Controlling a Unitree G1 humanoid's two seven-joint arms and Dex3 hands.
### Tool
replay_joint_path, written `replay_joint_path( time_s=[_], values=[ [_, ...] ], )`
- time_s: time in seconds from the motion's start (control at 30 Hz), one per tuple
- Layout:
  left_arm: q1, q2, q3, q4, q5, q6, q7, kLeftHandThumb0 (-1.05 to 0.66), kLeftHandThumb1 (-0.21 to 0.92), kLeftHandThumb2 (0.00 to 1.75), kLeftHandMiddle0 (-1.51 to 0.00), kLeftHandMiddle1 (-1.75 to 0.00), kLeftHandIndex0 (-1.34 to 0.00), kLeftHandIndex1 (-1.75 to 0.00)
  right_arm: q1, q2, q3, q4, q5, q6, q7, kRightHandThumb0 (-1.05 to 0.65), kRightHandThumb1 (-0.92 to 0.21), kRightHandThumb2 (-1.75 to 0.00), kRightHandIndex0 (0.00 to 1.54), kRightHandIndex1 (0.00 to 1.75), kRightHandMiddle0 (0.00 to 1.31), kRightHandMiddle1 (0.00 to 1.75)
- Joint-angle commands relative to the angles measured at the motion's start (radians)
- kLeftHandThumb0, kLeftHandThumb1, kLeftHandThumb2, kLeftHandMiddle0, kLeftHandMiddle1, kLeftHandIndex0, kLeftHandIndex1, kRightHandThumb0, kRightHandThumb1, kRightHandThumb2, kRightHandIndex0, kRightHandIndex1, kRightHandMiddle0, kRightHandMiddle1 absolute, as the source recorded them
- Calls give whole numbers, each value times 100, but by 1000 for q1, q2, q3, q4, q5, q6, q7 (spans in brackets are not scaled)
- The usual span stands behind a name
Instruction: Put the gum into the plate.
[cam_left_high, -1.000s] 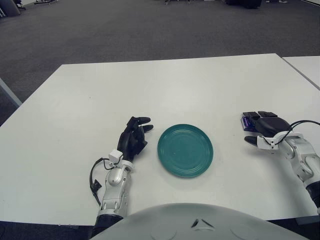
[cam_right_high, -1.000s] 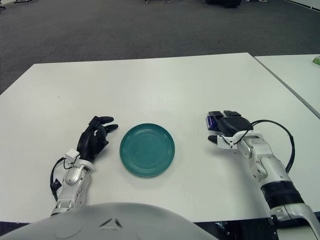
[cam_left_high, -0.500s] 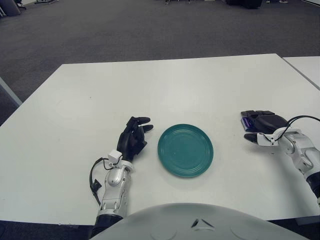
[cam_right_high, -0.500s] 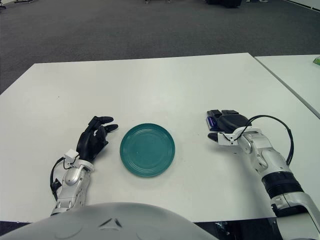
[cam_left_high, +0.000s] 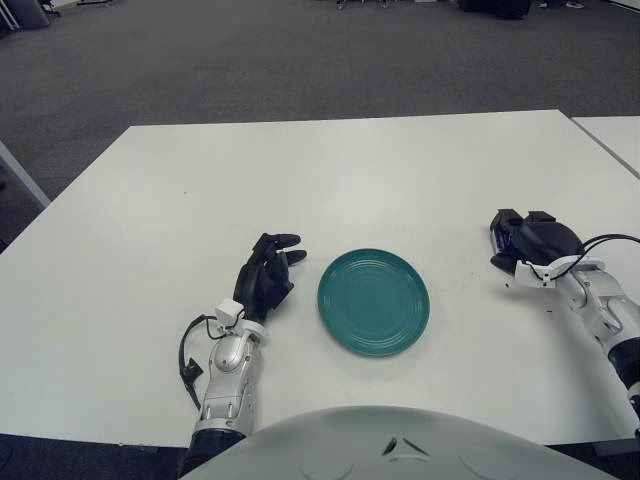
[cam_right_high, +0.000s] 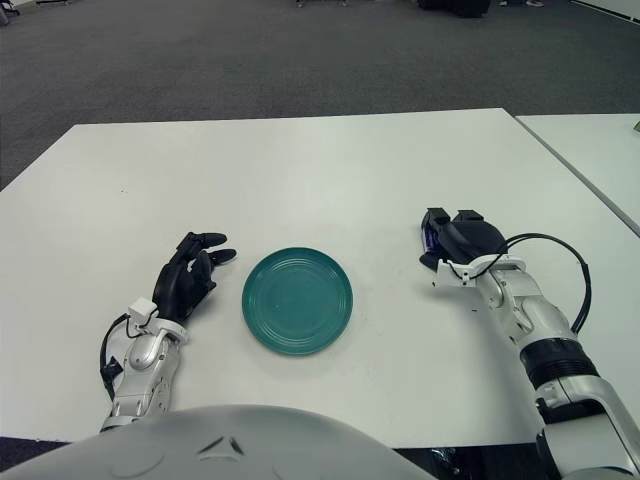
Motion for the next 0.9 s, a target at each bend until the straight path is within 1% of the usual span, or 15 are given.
replay_joint_path(
  time_s=[0.0, 0.2, 0.33, 0.4, 0.57, 0.67, 0.73, 0.87],
  values=[
    [7, 8, 6, 23, -5, 12, -9, -78, 92, 74, -43, -111, -35, -129, 38, 22, 25, 31, 9, -7, -5, -43, -55, -101, 81, 174, 43, 174],
    [0, 5, 11, 32, -14, -5, -17, -80, 92, 74, -44, -111, -38, -131, 45, 17, 39, 28, -2, -16, -71, -43, -52, -105, 93, 175, 46, 175],
    [-4, 3, 12, 39, -14, -14, -17, -80, 92, 75, -44, -111, -38, -131, 41, 13, 49, 39, -7, -22, -102, -43, -52, -106, 95, 175, 46, 175],
    [-6, 0, 14, 43, -13, -18, -14, -80, 92, 75, -45, -111, -39, -131, 37, 10, 54, 53, -20, -36, -150, -43, -51, -107, 96, 175, 47, 175],
    [-12, -4, 18, 51, -16, -24, -14, -80, 92, 75, -46, -111, -40, -132, 22, 3, 66, 83, -29, -65, -221, -43, -49, -109, 98, 175, 48, 175],
    [-18, -5, 21, 59, -22, -25, -18, -79, 92, 75, -46, -111, -41, -132, 14, -4, 66, 81, -28, -74, -238, -43, -49, -110, 99, 175, 48, 175],
    [-19, -5, 22, 61, -25, -24, -21, -79, 92, 75, -46, -111, -41, -132, 14, -11, 62, 66, -24, -76, -241, -43, -48, -110, 99, 175, 49, 175],
    [-23, -2, 26, 65, -21, -17, -15, -79, 92, 76, -45, -110, -40, -132, 21, -50, 15, -92, -1, -43, -170, -43, -48, -111, 98, 175, 49, 175]
  ],
)
